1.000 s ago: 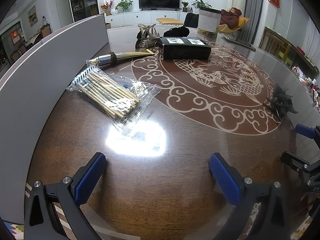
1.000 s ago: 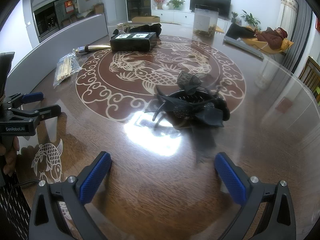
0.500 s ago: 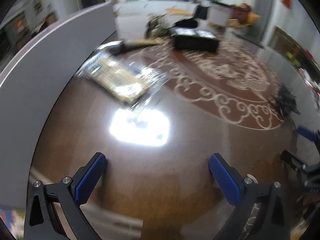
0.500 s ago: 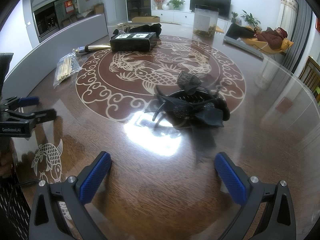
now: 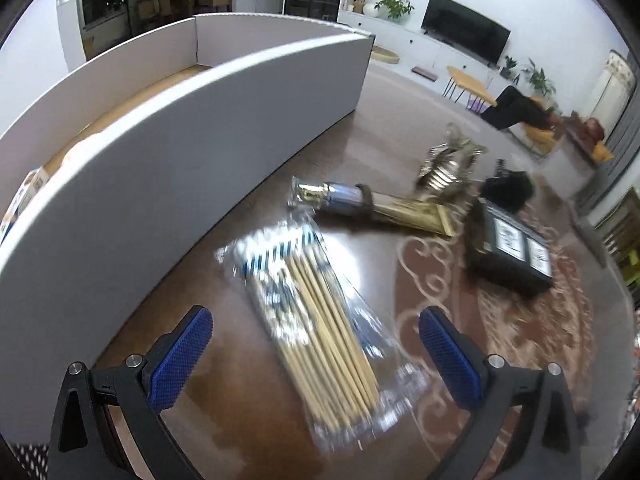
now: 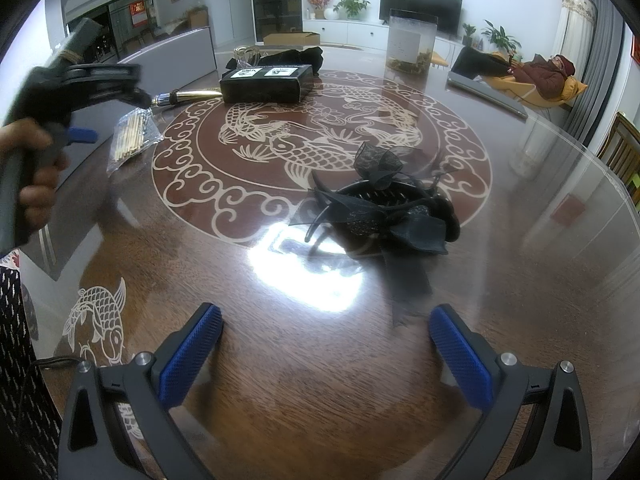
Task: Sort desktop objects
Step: 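Lower left tool onto the bag of cotton swabs and close on it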
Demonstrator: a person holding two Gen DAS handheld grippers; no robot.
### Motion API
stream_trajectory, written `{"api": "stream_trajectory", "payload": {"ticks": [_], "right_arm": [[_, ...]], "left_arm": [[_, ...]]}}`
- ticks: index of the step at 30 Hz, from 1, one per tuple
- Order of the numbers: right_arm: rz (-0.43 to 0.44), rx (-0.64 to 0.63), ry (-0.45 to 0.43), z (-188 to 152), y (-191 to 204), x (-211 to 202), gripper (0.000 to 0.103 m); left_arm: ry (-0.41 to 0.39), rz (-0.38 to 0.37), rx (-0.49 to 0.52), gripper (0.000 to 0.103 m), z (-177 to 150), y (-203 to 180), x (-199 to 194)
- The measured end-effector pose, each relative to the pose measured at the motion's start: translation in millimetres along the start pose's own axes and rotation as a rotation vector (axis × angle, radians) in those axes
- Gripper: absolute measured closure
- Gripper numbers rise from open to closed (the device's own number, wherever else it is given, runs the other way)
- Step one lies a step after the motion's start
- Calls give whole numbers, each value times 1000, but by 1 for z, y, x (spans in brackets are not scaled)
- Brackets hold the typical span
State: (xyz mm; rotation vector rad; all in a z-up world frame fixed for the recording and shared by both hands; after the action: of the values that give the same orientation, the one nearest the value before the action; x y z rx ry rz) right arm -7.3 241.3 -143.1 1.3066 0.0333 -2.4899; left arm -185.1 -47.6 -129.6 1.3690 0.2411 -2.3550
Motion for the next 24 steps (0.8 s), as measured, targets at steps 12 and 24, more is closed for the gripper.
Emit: {"api": "stream_trajectory", "payload": {"ticks": [12, 24], "right_arm": [[0, 1, 0, 0, 0, 0, 0], [-1, 1, -1, 0, 0, 0, 0]], "left_arm": [[-39, 47, 120, 0, 7, -11, 33], [-100, -65, 291, 5, 15, -16, 36]]}}
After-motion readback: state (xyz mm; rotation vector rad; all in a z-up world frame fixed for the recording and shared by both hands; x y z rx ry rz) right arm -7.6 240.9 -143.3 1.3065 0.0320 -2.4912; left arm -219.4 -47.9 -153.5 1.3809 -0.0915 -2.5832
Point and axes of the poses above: each gripper's, at about its wrist camera, not at the fingertips, and x roughly the way its jaws point, y to its left, z to its top, the point moved 9 cm from there along x, roughly the way its jaws point, and after that the axes turned 10 degrees about z, right-handed, at the moved point
